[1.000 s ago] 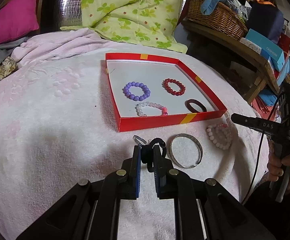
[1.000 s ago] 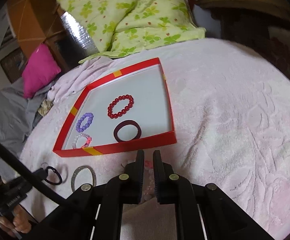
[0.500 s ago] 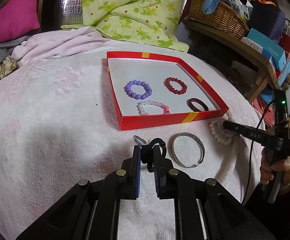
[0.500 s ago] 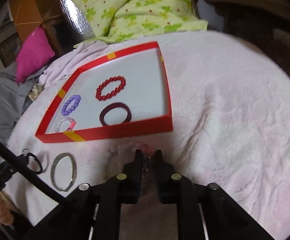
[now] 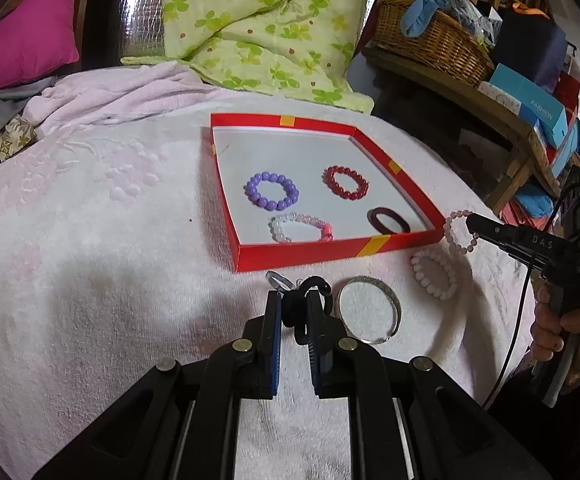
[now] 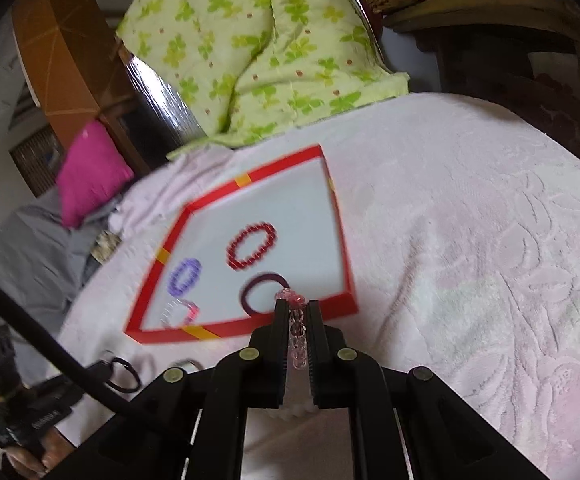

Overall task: Organize jewelry
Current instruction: 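Carry the hair tie and pink bracelet into the red box and open both grippers, then withdraw both open grippers from the red box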

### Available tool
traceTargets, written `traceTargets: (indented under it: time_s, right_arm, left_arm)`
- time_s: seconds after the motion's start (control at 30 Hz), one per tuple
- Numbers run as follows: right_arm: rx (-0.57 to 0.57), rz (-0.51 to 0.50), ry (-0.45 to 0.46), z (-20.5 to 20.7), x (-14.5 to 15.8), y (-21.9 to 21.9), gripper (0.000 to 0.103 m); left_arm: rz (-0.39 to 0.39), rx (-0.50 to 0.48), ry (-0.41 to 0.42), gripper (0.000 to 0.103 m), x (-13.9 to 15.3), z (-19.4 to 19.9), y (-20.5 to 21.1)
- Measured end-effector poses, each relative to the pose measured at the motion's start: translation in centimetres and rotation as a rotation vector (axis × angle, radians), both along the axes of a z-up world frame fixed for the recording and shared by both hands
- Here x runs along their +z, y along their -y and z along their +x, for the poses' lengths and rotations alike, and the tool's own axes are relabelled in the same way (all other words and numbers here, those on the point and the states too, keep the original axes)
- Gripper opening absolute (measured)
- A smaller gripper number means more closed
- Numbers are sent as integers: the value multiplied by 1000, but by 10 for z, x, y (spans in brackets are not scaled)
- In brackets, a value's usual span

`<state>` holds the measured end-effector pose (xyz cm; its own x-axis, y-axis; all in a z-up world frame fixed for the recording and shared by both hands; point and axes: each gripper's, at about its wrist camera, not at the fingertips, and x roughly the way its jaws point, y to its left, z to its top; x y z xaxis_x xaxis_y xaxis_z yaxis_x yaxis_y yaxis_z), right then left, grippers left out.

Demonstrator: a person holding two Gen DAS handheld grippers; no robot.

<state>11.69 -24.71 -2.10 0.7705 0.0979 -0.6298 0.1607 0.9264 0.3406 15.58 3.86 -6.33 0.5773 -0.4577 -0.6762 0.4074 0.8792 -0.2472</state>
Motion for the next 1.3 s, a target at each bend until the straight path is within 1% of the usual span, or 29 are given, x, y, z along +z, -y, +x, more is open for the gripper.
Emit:
traceTargets:
  time_s: [0.1, 0.17, 0.2, 0.3, 0.4, 0.53, 0.67, 0.77, 0.83, 0.93, 1.03, 1.1, 1.13, 1.17, 1.23, 1.27, 1.3]
  right_arm:
    - [4, 29, 21, 7, 7, -2, 9]
    - [5, 37, 31, 14, 12, -2, 9]
    - [5, 39, 35, 20, 14, -2, 9]
    - [5, 56, 35, 40, 16, -2, 9]
    - [12, 58, 17, 65, 18, -5, 9]
    - [6, 77, -5, 103, 18, -5, 9]
    - [6, 103, -7, 138, 19, 0, 9]
    - [6, 100, -40, 169, 14, 1, 9]
    - [10, 117, -65, 188, 8, 3, 9]
    - [13, 111, -108, 215, -4, 0, 9]
    - [9, 129, -161, 236, -21, 0, 9]
    - [-5, 117, -200, 244, -30, 1, 9]
    - [-10, 112, -210, 247, -34, 1, 9]
    - [-14, 112, -213, 248, -36, 3, 10]
    - [-41, 112, -224, 250, -40, 8, 10]
    - [-51, 114, -230, 249, -41, 11, 11]
    - [-63, 120, -233, 248, -41, 14, 20]
  left_arm:
    - [-14, -4, 27, 12, 7, 0, 0]
    - [-36, -10, 39, 12, 12, 2, -1]
    - [-54, -11, 43, 12, 17, 5, -2]
    - [-72, 1, 74, 12, 30, 18, 0]
    - [-63, 8, 104, 12, 43, 43, 10]
    - [-67, 11, 105, 12, 51, 88, 31]
    - [-63, 11, 93, 12, 48, 136, 52]
    - [-48, 17, 68, 12, 41, 164, 65]
    - [-46, 20, 49, 13, 36, 180, 71]
    - [-7, 37, 32, 13, 27, 197, 77]
    - [-7, 50, -12, 13, 16, 211, 80]
    - [30, 60, -17, 15, 9, 216, 84]
    - [56, 70, -22, 19, 6, 219, 86]
    - [72, 80, -30, 26, 3, 220, 87]
    - [76, 86, -43, 35, -1, 222, 87]
    - [82, 87, -44, 48, -2, 221, 88]
    - [103, 91, -36, 61, -2, 219, 90]
